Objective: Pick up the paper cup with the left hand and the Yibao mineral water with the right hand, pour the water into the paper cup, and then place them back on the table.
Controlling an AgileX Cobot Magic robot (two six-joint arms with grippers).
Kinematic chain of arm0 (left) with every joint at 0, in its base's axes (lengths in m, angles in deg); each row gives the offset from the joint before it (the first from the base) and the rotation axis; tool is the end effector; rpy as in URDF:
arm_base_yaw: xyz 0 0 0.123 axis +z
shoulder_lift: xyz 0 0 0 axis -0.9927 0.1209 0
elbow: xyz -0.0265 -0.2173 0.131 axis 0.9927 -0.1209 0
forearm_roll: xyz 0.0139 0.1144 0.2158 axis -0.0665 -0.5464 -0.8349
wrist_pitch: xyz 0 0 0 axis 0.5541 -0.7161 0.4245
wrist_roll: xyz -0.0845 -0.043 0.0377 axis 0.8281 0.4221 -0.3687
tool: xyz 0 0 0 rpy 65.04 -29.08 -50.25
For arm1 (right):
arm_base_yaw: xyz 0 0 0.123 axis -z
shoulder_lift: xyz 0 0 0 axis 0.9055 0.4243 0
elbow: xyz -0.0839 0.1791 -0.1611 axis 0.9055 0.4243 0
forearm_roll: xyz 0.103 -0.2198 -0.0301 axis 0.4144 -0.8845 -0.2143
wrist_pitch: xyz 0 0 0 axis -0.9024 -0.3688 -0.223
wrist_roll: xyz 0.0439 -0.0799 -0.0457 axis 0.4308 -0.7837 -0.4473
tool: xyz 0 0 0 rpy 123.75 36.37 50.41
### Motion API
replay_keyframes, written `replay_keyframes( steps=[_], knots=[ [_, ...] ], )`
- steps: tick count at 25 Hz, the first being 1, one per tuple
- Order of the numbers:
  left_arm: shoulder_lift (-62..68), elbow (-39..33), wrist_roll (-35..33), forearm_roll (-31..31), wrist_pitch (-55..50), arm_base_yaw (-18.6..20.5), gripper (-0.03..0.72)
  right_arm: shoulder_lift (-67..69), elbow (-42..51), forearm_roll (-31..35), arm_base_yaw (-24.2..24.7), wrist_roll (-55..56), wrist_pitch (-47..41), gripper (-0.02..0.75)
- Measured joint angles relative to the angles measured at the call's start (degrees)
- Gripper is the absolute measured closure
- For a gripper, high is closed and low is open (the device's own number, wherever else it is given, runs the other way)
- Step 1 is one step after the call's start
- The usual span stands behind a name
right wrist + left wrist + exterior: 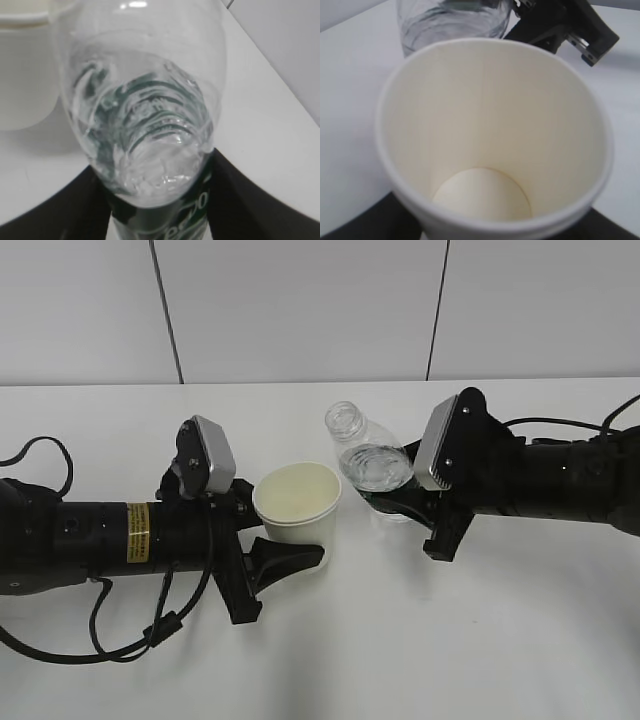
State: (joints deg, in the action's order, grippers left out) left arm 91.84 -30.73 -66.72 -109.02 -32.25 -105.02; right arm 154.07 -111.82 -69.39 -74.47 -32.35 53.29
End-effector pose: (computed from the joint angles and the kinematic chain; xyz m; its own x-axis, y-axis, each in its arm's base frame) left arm 0.2709 -0.1874 0.0908 -0.0639 0.3238 -0.9440 0.9482 0.3146 0.0437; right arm 0.3283 0.1090 0.1244 0.0930 -0.6254 -0.7748 -0.7637 0.4545 -0.4585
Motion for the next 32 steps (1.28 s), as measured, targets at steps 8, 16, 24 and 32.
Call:
replay_keyframes(
  steps=[8, 16, 24, 32],
  knots=[
    [0.0, 0.0, 0.0, -0.06, -0.44, 0.0, 0.257, 0.0, 0.0, -0.1, 0.0, -4.14, -0.08, 0.356],
    [0.0, 0.0, 0.0, -0.74, -0.32, 0.0, 0.257, 0.0, 0.0, -0.12, 0.0, -7.36, -0.22, 0.356],
    [0.0, 0.11, 0.0, -2.91, 0.26, 0.0, 0.257, 0.0, 0.0, 0.57, 0.0, -10.46, -0.22, 0.356],
    [0.0, 0.16, 0.0, -3.28, 0.27, 0.0, 0.256, 0.0, 0.0, 1.81, 0.0, -15.0, -0.35, 0.356]
  ],
)
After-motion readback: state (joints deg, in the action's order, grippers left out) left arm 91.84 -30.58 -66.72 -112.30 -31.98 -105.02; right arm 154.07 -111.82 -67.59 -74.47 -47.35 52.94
